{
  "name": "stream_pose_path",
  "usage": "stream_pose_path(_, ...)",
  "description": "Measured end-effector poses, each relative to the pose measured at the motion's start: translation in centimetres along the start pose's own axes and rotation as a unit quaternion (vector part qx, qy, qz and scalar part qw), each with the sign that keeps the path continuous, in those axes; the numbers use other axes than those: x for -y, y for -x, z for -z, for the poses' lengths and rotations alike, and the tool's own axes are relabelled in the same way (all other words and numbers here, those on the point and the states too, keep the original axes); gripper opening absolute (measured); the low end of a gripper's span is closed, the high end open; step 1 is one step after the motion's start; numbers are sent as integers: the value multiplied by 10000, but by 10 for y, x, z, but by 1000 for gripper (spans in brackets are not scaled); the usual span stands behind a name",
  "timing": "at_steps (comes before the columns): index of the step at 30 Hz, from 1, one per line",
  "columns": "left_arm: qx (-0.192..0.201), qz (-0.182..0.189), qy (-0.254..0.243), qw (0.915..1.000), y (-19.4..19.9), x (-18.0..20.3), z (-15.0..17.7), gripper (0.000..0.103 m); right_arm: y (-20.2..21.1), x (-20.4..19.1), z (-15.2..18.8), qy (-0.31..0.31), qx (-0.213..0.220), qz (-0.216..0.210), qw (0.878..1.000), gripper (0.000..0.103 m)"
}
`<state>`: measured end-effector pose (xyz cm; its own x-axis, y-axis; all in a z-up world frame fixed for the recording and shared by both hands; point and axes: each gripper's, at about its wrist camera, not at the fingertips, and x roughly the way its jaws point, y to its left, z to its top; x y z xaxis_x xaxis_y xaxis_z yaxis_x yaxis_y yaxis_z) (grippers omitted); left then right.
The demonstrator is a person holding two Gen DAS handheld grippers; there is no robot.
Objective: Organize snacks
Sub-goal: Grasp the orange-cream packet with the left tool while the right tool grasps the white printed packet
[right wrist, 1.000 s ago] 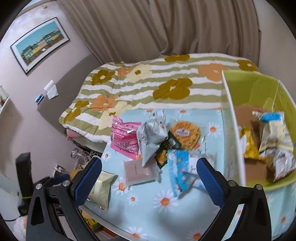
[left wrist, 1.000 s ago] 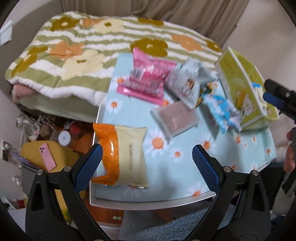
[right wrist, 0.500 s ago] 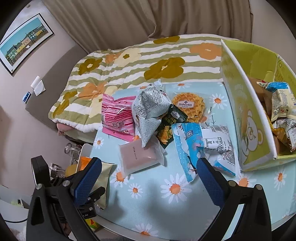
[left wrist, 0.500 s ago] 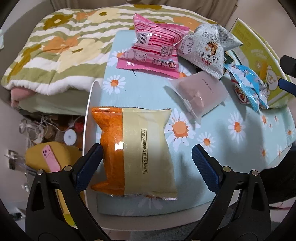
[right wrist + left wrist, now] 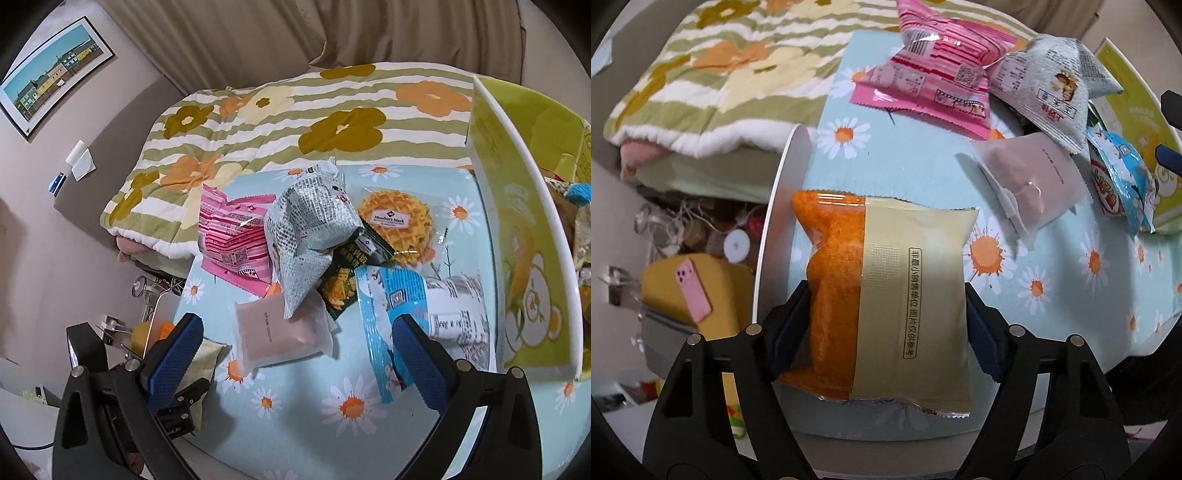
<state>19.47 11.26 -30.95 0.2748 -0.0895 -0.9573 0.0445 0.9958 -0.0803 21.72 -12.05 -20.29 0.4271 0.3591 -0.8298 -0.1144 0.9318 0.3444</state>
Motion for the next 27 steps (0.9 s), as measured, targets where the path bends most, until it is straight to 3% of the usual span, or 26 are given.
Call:
stream_pose_path(6, -16, 26, 104, 9999, 0, 0, 0, 62, -8, 5, -9, 49, -41, -35, 10000, 102)
stream_pose_path(18, 183, 205, 204, 9994, 21, 14, -16, 61, -25, 8, -29, 300, -18, -67, 9995, 102)
stream_pose_path(27, 347, 221, 332, 9986, 35, 18, -38, 61, -63, -1, -56, 799, -104, 189, 9966, 101)
